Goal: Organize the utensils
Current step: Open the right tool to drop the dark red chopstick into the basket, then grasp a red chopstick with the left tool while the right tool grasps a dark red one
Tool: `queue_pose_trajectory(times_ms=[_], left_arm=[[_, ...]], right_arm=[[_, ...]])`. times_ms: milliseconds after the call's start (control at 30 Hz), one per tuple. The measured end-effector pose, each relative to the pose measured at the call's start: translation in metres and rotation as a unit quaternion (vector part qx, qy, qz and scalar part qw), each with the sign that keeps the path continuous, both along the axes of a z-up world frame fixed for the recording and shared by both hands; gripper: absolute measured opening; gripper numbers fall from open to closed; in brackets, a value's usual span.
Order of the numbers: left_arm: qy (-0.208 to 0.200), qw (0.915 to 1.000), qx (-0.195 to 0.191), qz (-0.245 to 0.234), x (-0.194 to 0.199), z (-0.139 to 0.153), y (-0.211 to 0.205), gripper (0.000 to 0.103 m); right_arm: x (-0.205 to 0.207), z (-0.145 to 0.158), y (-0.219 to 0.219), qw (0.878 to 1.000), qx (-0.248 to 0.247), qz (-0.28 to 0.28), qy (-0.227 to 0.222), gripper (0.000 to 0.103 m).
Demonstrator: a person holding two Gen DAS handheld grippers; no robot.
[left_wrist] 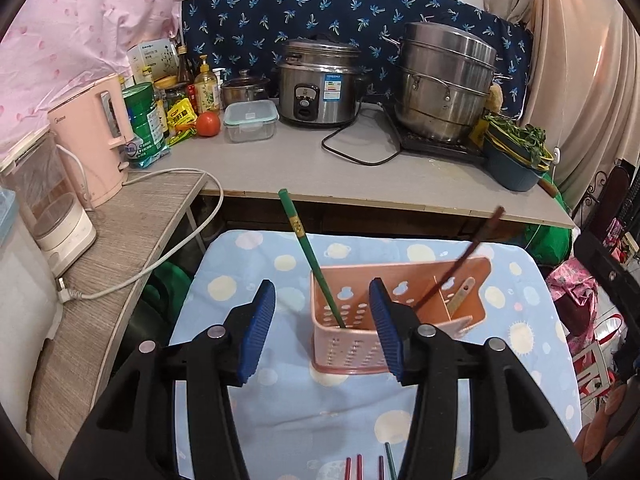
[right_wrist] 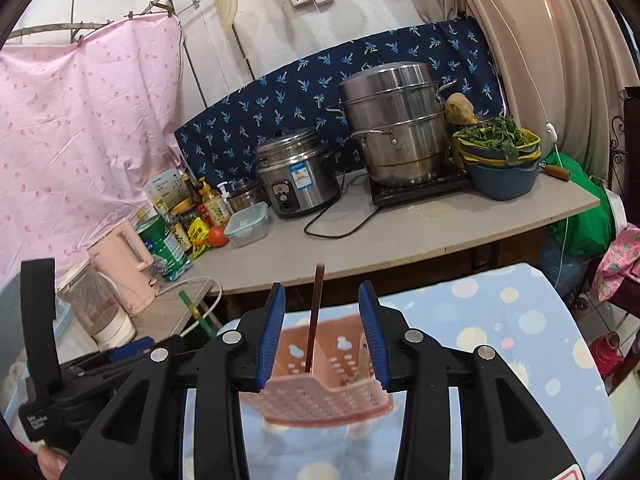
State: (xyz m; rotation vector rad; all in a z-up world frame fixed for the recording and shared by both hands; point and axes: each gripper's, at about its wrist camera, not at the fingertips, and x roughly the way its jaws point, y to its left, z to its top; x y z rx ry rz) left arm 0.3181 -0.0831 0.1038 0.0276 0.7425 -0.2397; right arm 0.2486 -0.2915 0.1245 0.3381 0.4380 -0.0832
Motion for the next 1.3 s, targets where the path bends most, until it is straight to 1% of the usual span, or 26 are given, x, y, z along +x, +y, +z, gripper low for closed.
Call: queue_pose_trajectory(times_ms=[67, 167, 400, 567, 633, 800, 867, 1000, 1100, 1200, 1300], left_arm=[[0.001, 1.0, 0.001, 0.0, -0.009, -0.001, 0.002, 0.047], [0.004, 1.0, 0.003, 0.001, -0.024, -0.003, 0.006, 0.047], [0.02, 0.9998, 0.002, -0.001, -0.069, -0.018, 0.019, 0.047], [0.044, 0.999, -0.008, 0.0, -0.102, -0.038, 0.033, 0.052], [0.051, 0.9986, -0.01, 0.001, -0.115, -0.047, 0.038, 0.054], [0.067, 0.9977, 0.001, 0.004, -0.148, -0.072, 0.046, 0.055], [0.075, 0.9972, 0.002, 0.003, -0.159, -0.081, 0.049, 0.055], [0.085, 0.9963, 0.009, -0.003, -0.181, -0.098, 0.053, 0.055], [0.097, 0.9951, 0.012, -0.01, -0.199, -0.113, 0.056, 0.057], [0.109, 0.9938, 0.013, -0.014, -0.212, -0.125, 0.058, 0.057], [0.124, 0.9921, 0.014, -0.016, -0.223, -0.139, 0.061, 0.058]], right_arm=[[-0.012, -0.001, 0.003, 1.0, -0.005, 0.001, 0.006, 0.043], [-0.031, -0.006, 0.007, 1.0, -0.002, 0.005, 0.018, 0.043], [-0.085, -0.032, 0.014, 0.998, 0.005, 0.013, 0.06, 0.043], [-0.125, -0.063, 0.015, 0.995, 0.027, 0.013, 0.099, 0.043], [-0.142, -0.077, 0.019, 0.993, 0.018, 0.014, 0.117, 0.043], [-0.178, -0.109, 0.034, 0.987, -0.006, 0.019, 0.157, 0.043], [-0.191, -0.121, 0.038, 0.985, -0.009, 0.021, 0.169, 0.043], [-0.21, -0.142, 0.049, 0.981, -0.017, 0.024, 0.191, 0.043], [-0.221, -0.156, 0.057, 0.978, -0.018, 0.033, 0.207, 0.043], [-0.229, -0.166, 0.065, 0.974, -0.033, 0.039, 0.221, 0.043], [-0.232, -0.175, 0.071, 0.972, -0.035, 0.045, 0.23, 0.043]])
